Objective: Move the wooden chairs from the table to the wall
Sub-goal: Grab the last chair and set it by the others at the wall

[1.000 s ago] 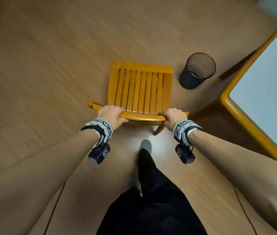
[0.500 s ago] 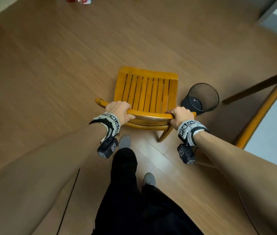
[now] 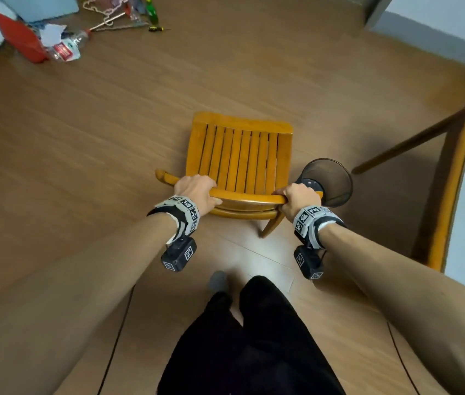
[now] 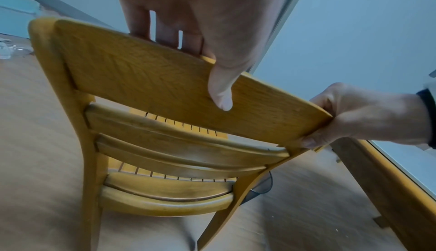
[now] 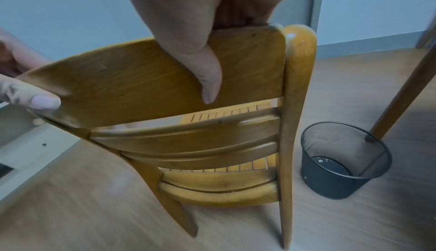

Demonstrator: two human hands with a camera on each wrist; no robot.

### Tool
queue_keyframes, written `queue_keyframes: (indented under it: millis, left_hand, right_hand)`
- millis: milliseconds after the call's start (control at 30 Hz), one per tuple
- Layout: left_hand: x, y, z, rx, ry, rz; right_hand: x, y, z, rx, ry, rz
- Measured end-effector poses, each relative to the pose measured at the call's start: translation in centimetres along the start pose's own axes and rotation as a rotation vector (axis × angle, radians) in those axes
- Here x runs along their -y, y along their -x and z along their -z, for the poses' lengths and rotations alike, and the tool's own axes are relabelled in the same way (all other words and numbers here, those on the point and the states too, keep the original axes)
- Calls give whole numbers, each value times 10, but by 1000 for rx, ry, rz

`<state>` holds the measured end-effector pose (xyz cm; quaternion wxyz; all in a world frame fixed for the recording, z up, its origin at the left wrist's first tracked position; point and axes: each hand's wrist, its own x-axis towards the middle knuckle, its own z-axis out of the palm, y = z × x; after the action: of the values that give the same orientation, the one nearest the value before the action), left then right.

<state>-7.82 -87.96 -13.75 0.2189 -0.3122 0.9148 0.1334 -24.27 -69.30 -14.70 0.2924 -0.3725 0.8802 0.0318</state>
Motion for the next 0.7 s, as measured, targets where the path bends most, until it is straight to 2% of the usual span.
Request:
queue_keyframes:
  millis: [267,467,700]
  left_hand:
    - [3,-125,78,-45,-73,-87]
    - [-19,-215,133,15,-90,-135]
    - [-45,-305,181,20,-79,-286]
  right_hand:
    - [-7,-94,72,-48,-9,-62]
    - [-32,-169,128,-69,-56,-111]
    - [-58,-240,178,-46,-87,-244]
